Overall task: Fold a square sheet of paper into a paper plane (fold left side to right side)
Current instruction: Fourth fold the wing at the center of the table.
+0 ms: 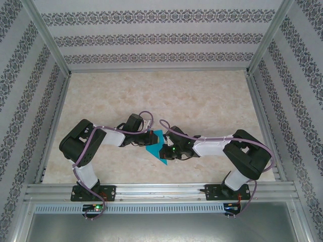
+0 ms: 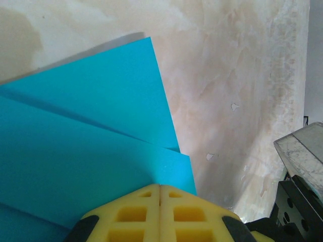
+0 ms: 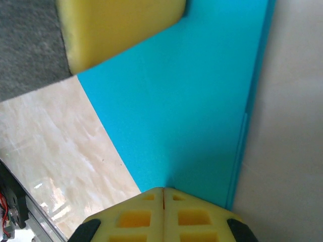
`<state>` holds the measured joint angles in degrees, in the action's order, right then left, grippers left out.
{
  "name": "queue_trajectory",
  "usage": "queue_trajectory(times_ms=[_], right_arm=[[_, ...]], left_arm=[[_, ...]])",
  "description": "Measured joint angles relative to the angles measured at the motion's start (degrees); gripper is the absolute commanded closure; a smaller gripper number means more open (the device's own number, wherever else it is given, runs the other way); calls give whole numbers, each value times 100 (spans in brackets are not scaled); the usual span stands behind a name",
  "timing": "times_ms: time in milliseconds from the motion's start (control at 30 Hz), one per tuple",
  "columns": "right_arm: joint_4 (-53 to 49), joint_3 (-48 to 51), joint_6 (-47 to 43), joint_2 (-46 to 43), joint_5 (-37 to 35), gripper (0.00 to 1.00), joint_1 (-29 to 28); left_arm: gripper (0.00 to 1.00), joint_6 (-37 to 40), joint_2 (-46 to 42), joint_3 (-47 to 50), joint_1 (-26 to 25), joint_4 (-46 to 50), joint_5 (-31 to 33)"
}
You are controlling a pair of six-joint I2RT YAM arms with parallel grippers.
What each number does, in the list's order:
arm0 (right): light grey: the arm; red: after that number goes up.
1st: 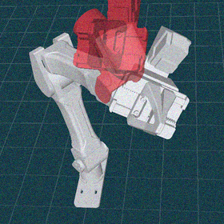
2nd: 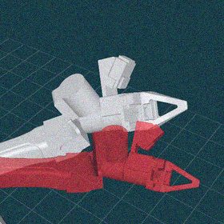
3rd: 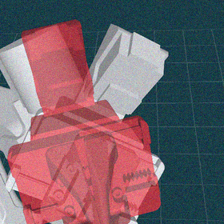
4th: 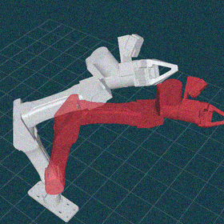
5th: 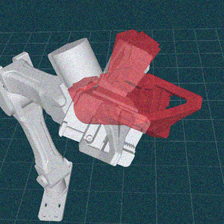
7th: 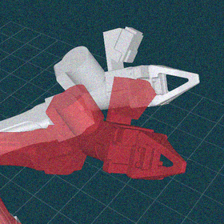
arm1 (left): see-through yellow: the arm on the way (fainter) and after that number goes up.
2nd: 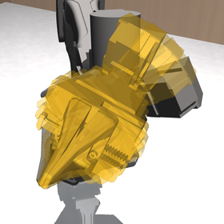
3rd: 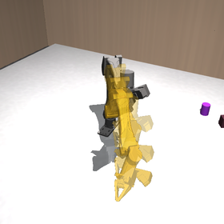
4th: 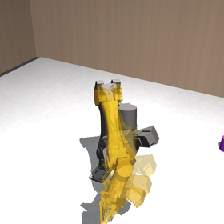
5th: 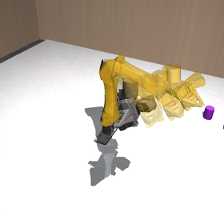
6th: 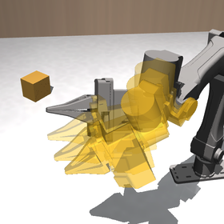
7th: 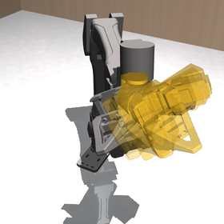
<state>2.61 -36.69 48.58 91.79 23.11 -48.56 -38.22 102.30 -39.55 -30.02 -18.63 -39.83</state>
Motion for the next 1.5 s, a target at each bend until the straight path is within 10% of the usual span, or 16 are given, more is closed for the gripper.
queue_trajectory(times_ms=[1500], right_arm=[[-1349, 435, -111, -1239, -72, 100, -9]], left_arm=[[96, -2, 63, -98, -2, 22, 63]])
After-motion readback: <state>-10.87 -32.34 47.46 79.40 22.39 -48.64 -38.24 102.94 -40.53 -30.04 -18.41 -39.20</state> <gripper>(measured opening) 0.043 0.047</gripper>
